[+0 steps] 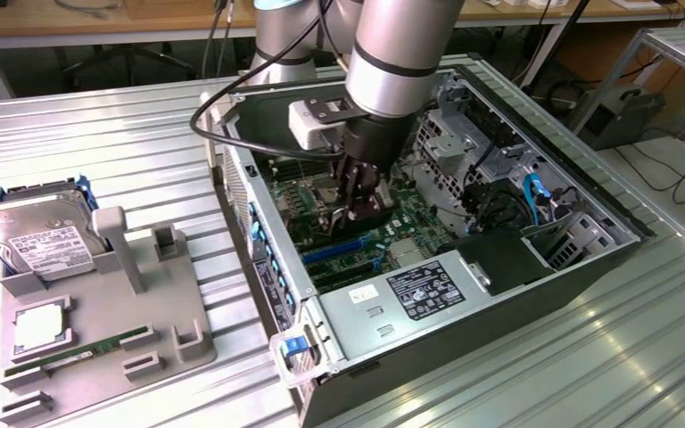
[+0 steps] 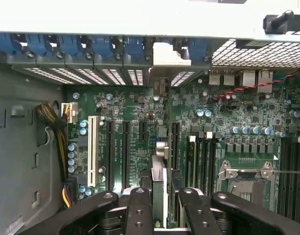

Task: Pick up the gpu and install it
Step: 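Insert the gpu into the slot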

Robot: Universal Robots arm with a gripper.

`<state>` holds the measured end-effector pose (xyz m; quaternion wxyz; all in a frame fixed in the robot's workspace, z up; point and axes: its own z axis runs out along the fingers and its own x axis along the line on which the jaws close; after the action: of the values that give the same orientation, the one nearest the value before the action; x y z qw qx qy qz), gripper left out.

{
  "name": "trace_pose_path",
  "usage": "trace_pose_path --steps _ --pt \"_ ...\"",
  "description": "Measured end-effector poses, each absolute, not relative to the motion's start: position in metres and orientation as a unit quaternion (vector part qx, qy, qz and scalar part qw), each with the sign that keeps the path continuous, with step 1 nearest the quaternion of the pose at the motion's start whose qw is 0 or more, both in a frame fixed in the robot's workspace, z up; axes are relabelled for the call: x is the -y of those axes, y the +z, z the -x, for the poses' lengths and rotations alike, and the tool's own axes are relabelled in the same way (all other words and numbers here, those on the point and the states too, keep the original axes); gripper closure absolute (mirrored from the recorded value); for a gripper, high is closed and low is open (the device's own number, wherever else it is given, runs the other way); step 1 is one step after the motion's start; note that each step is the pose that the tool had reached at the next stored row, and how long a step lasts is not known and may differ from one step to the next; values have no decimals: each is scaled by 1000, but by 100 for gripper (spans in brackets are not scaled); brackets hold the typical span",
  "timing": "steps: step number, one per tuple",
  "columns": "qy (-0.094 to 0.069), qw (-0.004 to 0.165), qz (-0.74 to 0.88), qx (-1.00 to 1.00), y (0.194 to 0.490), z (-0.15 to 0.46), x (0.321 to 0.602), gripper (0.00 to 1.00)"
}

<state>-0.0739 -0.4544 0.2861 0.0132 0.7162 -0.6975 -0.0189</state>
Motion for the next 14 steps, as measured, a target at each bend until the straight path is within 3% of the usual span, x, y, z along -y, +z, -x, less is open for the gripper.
trace_pose_path --steps 14 --pt "-19 13 -714 700 272 77 454 74"
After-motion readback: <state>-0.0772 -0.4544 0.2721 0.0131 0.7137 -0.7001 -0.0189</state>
